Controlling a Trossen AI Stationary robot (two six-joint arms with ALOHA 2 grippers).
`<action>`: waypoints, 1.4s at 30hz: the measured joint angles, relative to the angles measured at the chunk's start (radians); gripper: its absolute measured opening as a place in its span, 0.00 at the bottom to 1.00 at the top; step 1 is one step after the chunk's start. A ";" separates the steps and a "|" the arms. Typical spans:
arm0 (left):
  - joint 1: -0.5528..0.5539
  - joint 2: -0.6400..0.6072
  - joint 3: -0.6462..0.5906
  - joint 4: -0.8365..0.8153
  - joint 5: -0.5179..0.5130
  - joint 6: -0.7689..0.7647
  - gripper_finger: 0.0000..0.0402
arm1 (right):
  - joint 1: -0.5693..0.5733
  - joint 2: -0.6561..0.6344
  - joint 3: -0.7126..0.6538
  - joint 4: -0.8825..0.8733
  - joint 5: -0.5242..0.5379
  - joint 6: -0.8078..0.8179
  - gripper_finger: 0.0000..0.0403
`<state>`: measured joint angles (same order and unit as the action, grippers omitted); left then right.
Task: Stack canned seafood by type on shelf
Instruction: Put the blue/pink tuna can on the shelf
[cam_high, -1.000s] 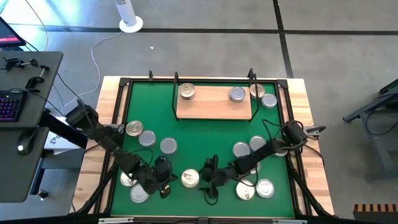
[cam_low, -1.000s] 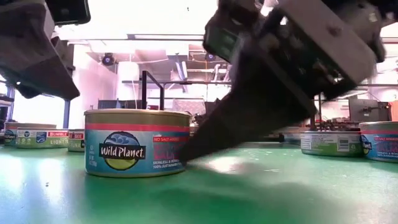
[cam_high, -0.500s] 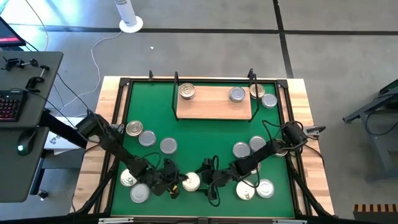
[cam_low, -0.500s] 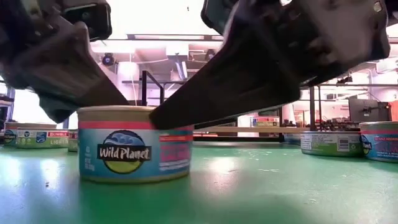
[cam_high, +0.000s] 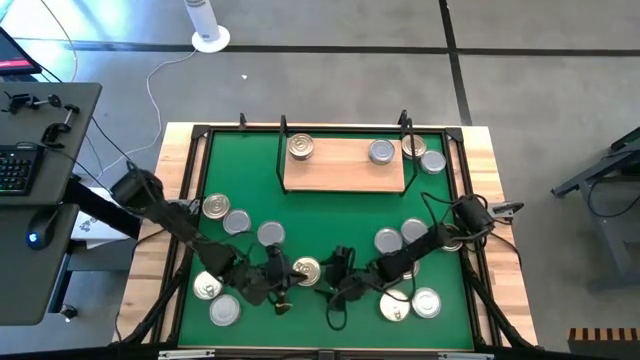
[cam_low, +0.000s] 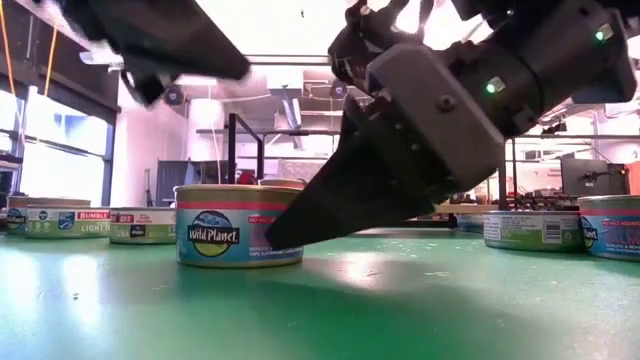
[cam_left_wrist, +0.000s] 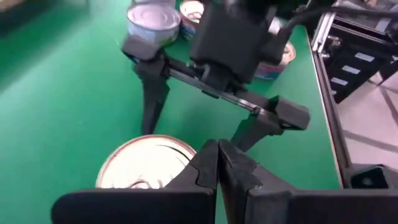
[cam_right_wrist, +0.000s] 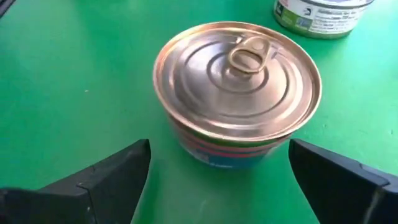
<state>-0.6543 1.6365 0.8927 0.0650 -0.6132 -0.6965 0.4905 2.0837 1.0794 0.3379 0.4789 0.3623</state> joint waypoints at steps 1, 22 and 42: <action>-0.006 -0.013 0.004 -0.041 0.000 -0.024 0.00 | 0.003 -0.008 0.000 -0.010 0.002 -0.004 0.93; 0.042 0.152 -0.049 -0.050 -0.014 -0.205 0.00 | -0.059 0.013 -0.008 0.067 -0.003 -0.206 0.93; 0.007 0.109 0.017 -0.239 0.020 -0.233 0.00 | 0.017 0.001 0.002 -0.073 0.094 -0.048 0.80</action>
<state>-0.6477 1.7456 0.9098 -0.1742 -0.5934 -0.9294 0.5076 2.0851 1.0817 0.2650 0.5734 0.3146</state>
